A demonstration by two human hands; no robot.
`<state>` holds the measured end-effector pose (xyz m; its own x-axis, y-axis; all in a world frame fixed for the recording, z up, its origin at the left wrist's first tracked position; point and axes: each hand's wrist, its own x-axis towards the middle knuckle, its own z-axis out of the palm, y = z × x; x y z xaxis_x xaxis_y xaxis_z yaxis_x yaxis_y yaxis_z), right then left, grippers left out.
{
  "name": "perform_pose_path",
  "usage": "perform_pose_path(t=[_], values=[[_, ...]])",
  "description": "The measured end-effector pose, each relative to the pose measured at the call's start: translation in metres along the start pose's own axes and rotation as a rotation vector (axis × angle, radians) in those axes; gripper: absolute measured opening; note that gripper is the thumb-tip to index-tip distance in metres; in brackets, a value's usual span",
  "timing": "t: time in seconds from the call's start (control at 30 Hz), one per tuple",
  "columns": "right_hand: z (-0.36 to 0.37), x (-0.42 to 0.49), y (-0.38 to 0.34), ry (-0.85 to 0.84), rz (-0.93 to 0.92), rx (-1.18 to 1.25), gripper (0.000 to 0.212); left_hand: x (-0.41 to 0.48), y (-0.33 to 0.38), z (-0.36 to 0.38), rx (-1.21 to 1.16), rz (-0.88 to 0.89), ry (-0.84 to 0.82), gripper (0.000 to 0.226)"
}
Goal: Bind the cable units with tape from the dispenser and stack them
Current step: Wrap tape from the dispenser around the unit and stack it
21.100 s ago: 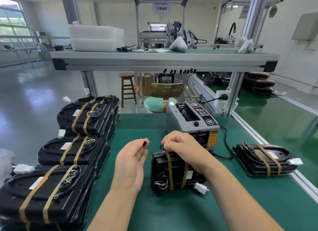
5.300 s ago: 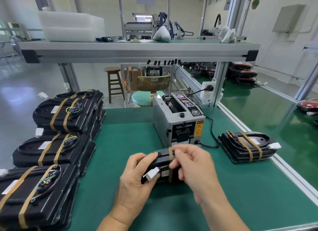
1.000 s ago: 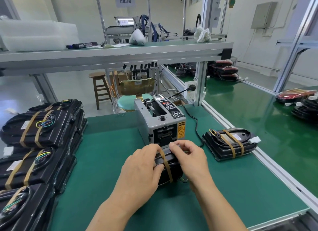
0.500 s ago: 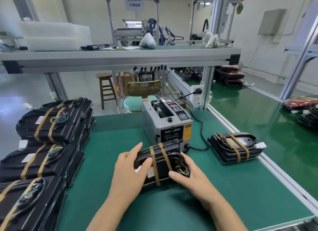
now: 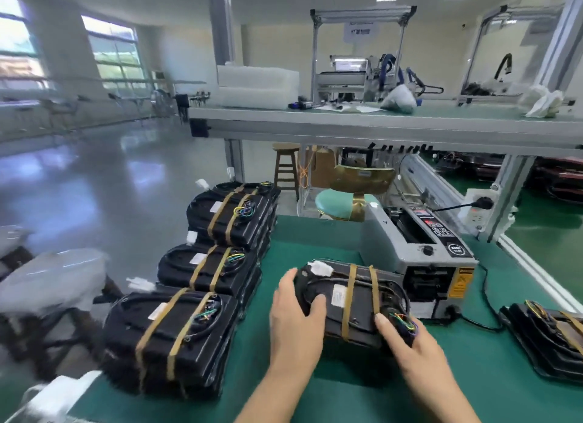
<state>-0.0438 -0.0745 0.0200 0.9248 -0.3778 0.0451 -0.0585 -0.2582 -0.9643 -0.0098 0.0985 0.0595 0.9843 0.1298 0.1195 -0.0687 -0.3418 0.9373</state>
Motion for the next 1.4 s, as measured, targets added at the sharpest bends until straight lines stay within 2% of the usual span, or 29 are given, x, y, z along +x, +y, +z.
perform_pose_path(t=[0.13, 0.27, 0.43, 0.5, 0.57, 0.73, 0.87, 0.97, 1.07, 1.23, 1.4], values=[[0.032, 0.003, -0.036, -0.083, -0.057, 0.097, 0.026, 0.012, 0.024, -0.030, 0.040, 0.118, 0.125, 0.067], [0.065, 0.006, -0.075, -0.201, -0.119, 0.227, 0.030, 0.029, 0.042, -0.061, -0.006, 0.198, 0.252, 0.067], [0.108, 0.006, -0.116, -0.300, -0.241, 0.297, 0.016, 0.069, 0.046, -0.113, -0.026, 0.058, 0.367, 0.059], [0.127, 0.005, -0.130, -0.306, -0.289, 0.248, 0.027, 0.088, 0.039, -0.134, -0.063, -0.011, 0.358, 0.053], [0.146, 0.007, -0.138, -0.284, -0.290, 0.206, 0.015, 0.101, 0.030, -0.151, -0.071, -0.069, 0.340, 0.049], [0.181, 0.010, -0.148, -0.250, -0.278, 0.026, 0.032, 0.119, 0.005, -0.172, 0.003, -0.222, 0.340, 0.041], [0.193, 0.006, -0.131, -0.227, -0.267, -0.203, 0.039, 0.118, -0.014, -0.172, 0.215, -0.299, 0.193, 0.049], [0.192, 0.000, -0.117, -0.302, -0.227, -0.114, 0.044, 0.118, -0.017, -0.168, 0.294, -0.293, 0.167, 0.051], [0.194, -0.003, -0.110, -0.364, -0.211, -0.079, 0.065, 0.117, -0.017, -0.162, 0.414, -0.260, 0.239, 0.047], [0.200, -0.007, -0.108, -0.376, -0.234, -0.043, 0.079, 0.109, -0.018, -0.146, 0.539, -0.137, 0.327, 0.048], [0.190, -0.003, -0.100, -0.378, -0.232, -0.009, 0.088, 0.100, -0.010, -0.139, 0.567, -0.065, 0.371, 0.050]])
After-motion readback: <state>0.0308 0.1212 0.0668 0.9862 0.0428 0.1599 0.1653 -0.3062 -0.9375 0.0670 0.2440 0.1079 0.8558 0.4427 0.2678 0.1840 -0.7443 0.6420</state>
